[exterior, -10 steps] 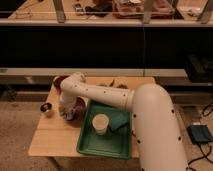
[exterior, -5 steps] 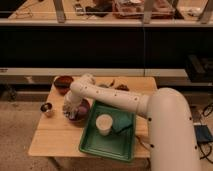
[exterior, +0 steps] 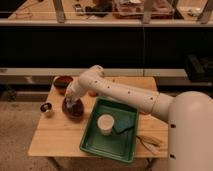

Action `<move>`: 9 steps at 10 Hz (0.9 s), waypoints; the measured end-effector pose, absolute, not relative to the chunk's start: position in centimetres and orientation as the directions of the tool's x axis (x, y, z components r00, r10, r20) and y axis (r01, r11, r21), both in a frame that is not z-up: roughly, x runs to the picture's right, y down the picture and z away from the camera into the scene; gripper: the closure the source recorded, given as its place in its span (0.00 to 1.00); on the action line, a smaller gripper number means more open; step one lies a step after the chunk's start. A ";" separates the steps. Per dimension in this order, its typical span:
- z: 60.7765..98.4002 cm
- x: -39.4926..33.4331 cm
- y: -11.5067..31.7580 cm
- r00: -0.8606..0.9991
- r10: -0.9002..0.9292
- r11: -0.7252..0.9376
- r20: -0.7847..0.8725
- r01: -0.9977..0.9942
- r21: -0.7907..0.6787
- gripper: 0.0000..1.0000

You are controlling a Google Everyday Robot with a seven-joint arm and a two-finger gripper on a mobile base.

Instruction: Place towel in tray

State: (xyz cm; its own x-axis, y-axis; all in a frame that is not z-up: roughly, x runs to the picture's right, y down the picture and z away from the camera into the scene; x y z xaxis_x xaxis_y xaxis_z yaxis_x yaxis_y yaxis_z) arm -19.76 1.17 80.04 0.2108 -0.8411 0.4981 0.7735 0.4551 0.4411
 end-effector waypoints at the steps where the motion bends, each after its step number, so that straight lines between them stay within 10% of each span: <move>1: 79.9 -18.6 0.1 0.233 -0.842 0.466 0.486 0.768 0.439 0.78; 9: 76.8 -12.2 0.7 0.369 -0.806 0.526 0.464 0.806 0.272 0.78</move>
